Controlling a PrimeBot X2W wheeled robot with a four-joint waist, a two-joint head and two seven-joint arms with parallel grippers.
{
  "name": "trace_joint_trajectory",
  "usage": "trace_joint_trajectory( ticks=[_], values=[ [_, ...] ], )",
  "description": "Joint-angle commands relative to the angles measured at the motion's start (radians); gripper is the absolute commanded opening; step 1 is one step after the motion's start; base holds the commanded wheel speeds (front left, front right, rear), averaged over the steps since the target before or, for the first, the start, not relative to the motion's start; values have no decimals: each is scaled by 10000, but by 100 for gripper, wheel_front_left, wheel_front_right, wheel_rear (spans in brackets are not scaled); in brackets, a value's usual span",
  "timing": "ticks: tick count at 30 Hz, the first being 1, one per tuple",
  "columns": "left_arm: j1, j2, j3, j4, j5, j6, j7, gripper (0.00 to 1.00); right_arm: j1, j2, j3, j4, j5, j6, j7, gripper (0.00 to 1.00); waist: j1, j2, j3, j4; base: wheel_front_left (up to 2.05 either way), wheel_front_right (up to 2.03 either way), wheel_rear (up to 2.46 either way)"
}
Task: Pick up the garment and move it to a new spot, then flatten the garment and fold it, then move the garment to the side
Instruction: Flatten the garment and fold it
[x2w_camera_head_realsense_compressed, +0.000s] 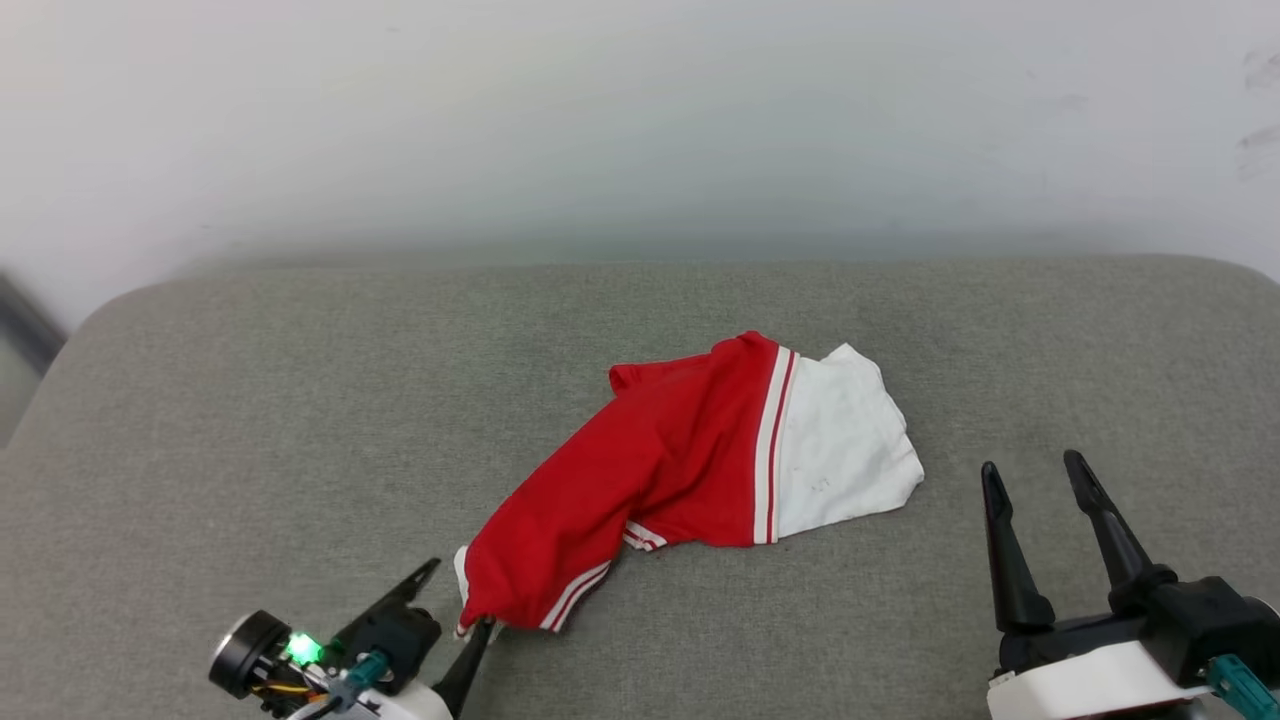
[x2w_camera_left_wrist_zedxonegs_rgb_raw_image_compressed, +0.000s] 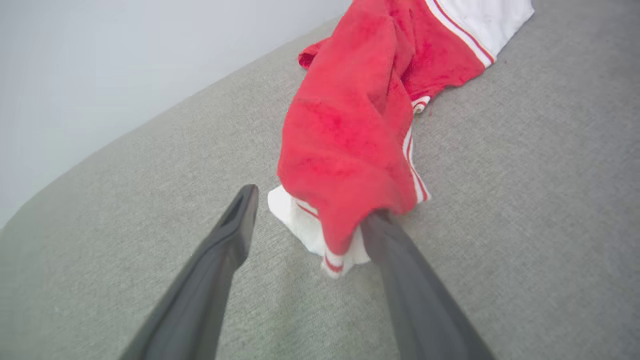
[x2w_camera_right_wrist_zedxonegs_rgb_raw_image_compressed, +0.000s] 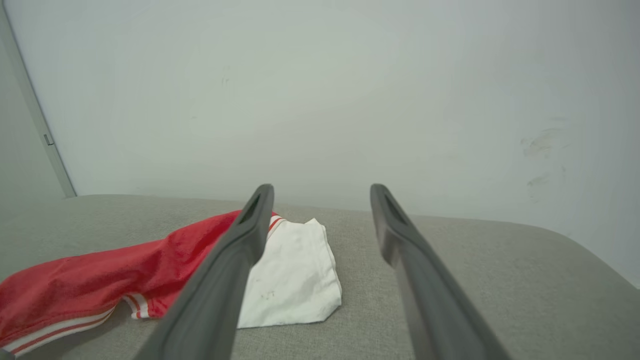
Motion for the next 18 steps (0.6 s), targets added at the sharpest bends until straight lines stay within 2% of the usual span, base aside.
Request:
trace_joint_trajectory(
  ticks=[1,8,14,18],
  values=[
    [186,118,133,-278,-5,185,-120,100,152,12,-52,-33,-8,-5,-24,100,1,0,-89,94,0,0,0],
    [746,438,1143,-2359,-359,1286,-602,100,287,14,-226,-111,-72,-5,-24,100,1,0,-219,355,0,0,0],
    [1279,132,1903,-3786,-294,2243,-847,100,217,3,-227,-41,-217,-5,-24,100,1,0,-218,529,0,0,0],
    [1568,-138,2215,-4249,-162,2531,-894,100,-75,-582,187,414,214,-7,424,100,1,0,-148,693,0,0,0]
  ],
)
